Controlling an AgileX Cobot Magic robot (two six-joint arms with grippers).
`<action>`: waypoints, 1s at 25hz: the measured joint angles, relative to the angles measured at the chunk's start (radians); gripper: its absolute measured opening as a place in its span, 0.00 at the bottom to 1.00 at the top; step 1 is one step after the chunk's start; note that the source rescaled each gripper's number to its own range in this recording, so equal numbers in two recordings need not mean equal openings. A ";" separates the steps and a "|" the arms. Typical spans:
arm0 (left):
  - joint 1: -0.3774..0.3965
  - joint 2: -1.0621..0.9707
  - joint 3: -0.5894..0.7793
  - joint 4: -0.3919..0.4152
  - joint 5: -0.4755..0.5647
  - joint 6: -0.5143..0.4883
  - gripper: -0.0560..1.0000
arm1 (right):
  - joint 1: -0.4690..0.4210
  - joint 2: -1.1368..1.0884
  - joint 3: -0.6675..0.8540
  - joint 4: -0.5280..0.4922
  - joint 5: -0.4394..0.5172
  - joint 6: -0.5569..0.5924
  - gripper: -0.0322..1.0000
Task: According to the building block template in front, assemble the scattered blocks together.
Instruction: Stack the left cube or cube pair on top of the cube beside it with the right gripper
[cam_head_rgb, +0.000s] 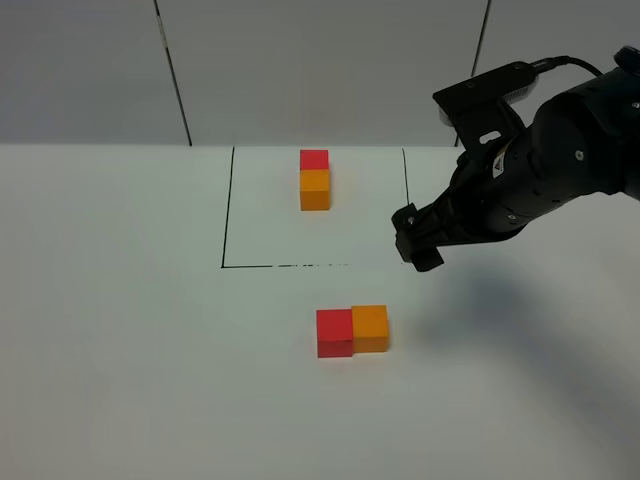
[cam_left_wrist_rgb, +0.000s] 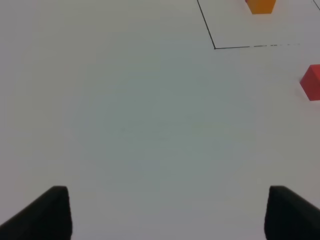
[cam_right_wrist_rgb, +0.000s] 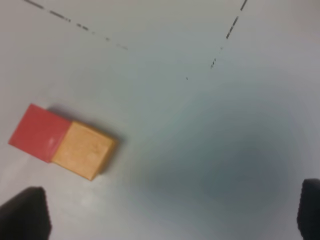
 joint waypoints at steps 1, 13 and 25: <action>0.000 0.000 0.000 0.000 0.000 0.000 0.67 | 0.001 0.016 -0.017 0.003 0.016 -0.061 1.00; 0.000 0.000 0.000 0.000 0.000 0.000 0.67 | 0.128 0.391 -0.312 0.042 0.280 -0.621 1.00; 0.000 0.000 0.000 0.000 0.000 -0.002 0.67 | 0.160 0.522 -0.328 0.037 0.209 -0.711 1.00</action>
